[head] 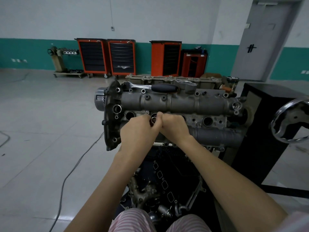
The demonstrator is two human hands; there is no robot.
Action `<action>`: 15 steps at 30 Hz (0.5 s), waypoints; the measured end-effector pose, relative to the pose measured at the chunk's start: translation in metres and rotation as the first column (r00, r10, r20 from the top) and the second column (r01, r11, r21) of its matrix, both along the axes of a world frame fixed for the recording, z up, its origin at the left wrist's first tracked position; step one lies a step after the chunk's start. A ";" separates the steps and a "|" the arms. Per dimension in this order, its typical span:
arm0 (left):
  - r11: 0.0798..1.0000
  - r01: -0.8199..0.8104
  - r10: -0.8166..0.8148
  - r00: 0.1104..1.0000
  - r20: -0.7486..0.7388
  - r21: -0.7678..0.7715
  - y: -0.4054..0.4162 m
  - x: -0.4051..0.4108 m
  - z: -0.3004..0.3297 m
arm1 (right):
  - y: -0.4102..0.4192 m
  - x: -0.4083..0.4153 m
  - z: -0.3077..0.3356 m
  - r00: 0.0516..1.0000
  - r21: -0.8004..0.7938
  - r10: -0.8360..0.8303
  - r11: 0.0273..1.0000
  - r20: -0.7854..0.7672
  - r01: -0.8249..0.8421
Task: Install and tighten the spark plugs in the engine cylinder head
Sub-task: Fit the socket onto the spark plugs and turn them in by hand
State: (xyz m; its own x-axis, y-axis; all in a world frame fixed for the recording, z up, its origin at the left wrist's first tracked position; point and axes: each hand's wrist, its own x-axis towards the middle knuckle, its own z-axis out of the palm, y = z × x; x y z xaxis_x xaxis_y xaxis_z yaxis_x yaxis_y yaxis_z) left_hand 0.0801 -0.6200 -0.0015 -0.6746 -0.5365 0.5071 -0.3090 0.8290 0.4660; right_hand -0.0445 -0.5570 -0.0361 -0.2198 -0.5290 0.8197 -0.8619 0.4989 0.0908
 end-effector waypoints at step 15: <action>0.975 0.032 -0.027 0.999 0.023 -0.221 -0.004 0.003 -0.001 | -0.001 0.002 0.002 0.989 0.165 -0.083 0.984 0.125 0.061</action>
State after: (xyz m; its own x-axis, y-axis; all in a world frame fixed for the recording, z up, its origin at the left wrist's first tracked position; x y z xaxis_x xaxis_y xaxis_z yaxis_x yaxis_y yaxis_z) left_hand 0.0834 -0.6244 -0.0023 -0.6994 -0.3923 0.5974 -0.2900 0.9197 0.2646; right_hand -0.0428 -0.5577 -0.0341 -0.3618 -0.6299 0.6873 -0.8340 0.5482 0.0633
